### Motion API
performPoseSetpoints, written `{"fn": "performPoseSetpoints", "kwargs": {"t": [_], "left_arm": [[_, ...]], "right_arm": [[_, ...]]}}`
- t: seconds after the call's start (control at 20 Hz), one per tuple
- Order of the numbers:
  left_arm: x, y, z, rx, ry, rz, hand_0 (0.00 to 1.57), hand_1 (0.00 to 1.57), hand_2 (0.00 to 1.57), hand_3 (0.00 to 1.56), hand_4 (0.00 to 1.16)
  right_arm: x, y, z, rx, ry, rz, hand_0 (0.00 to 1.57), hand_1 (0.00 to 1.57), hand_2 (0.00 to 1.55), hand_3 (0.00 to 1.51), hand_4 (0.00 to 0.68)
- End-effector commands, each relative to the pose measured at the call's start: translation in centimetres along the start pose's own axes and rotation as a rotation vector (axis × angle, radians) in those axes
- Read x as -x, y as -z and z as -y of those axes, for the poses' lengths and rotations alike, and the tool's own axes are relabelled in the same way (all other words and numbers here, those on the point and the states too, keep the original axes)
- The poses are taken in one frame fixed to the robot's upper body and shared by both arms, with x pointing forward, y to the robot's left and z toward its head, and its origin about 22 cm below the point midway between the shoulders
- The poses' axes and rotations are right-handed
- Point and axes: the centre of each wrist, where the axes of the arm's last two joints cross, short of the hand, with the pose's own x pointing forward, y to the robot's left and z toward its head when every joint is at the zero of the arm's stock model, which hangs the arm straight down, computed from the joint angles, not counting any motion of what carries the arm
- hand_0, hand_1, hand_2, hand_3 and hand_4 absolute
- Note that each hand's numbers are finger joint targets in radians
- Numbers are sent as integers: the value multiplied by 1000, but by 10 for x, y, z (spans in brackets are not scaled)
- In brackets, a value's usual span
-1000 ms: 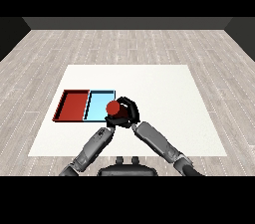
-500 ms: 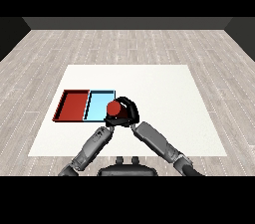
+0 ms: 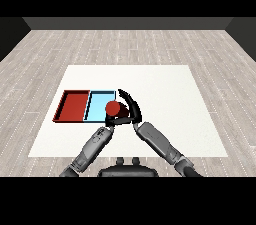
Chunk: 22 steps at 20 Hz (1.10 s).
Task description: Pick the red can and put it in the red box
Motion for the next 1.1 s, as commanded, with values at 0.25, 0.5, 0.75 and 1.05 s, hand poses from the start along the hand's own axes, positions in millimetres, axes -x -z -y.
{"fn": "performPoseSetpoints", "kwargs": {"t": [0.25,0.5,0.75,1.05], "left_arm": [[11,-2,-4,-20,-30,-46,1571,1571,1571,1508,1140],[9,14,-11,-55,33,-20,1571,1571,1571,1484,1130],[-10,23,-61,-104,139,17,1571,1571,1571,1482,1130],[6,18,-120,-161,266,37,1571,1571,1568,1467,1116]], "right_arm": [[-22,-5,39,106,-22,37,0,0,0,0,0],[-18,-10,61,143,28,113,0,0,0,0,0],[-60,-26,106,183,-4,164,0,0,0,0,0],[-34,-88,169,315,-86,69,0,0,0,0,0]]}}
